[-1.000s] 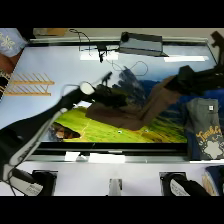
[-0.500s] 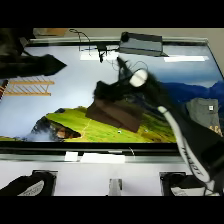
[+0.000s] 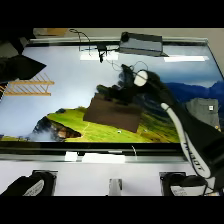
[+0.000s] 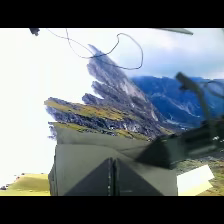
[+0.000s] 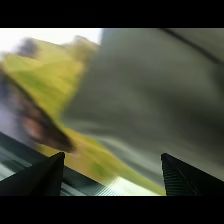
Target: Fold the shirts.
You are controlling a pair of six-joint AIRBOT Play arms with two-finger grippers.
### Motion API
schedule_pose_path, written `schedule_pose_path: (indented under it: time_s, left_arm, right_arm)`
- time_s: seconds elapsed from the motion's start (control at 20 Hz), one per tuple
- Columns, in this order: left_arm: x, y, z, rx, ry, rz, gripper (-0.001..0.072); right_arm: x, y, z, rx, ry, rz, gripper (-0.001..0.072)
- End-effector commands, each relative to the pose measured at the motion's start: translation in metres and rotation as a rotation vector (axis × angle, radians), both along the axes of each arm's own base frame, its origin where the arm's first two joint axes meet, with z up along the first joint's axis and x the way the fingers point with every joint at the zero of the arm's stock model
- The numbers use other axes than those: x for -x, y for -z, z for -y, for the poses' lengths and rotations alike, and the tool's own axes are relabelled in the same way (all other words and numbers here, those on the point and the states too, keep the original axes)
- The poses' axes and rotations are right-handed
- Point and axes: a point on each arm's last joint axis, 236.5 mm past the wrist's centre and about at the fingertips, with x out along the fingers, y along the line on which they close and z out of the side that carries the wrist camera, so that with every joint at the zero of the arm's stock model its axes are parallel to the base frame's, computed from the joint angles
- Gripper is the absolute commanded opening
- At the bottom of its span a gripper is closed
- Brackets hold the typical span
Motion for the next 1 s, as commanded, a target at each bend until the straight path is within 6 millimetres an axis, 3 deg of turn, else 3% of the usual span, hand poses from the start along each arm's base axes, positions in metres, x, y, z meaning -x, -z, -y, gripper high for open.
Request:
schedule_pose_path:
  time_s: [0.0, 0.1, 0.15, 0.35, 0.55, 0.6, 0.65, 0.7, 0.75, 0.85, 0.95]
  left_arm:
    - [-0.001, 0.004, -0.009, -0.041, -0.019, -0.001, 0.0034]
    - [-0.001, 0.004, -0.009, -0.041, -0.019, 0.0, 0.0034]
    - [-0.001, 0.005, -0.009, -0.041, -0.019, -0.001, 0.0034]
    - [-0.006, 0.012, -0.008, -0.042, -0.018, -0.02, 0.0034]
    - [-0.009, 0.016, -0.008, -0.043, -0.018, -0.032, 0.0034]
    - [-0.009, 0.016, -0.008, -0.042, -0.018, -0.032, 0.0034]
    - [-0.009, 0.016, -0.008, -0.042, -0.018, -0.032, 0.0035]
    - [-0.009, 0.016, -0.008, -0.043, -0.018, -0.032, 0.0035]
    - [-0.01, 0.017, -0.008, -0.043, -0.018, -0.034, 0.0035]
    - [-0.011, 0.019, -0.008, -0.043, -0.018, -0.039, 0.0035]
    - [-0.011, 0.02, -0.008, -0.046, -0.017, -0.04, 0.0035]
  right_arm:
    - [0.039, 0.015, 0.137, 0.308, -0.052, -0.148, 0.0605]
    - [0.055, 0.044, 0.177, 0.308, 0.039, -0.219, 0.0607]
    - [0.061, 0.061, 0.181, 0.273, 0.088, -0.247, 0.0616]
    - [0.06, 0.107, 0.134, 0.057, 0.161, -0.263, 0.0616]
    - [0.043, 0.134, 0.114, -0.004, 0.234, -0.287, 0.0615]
    - [0.038, 0.135, 0.111, -0.025, 0.259, -0.282, 0.0611]
    - [0.032, 0.134, 0.109, -0.043, 0.28, -0.27, 0.0523]
    - [0.027, 0.131, 0.106, -0.062, 0.294, -0.263, 0.0197]
    - [0.021, 0.123, 0.101, -0.099, 0.305, -0.255, 0.0027]
    - [-0.007, 0.093, 0.105, -0.172, 0.308, -0.172, 0.0031]
    - [-0.044, 0.041, 0.14, -0.218, 0.361, -0.063, 0.0029]
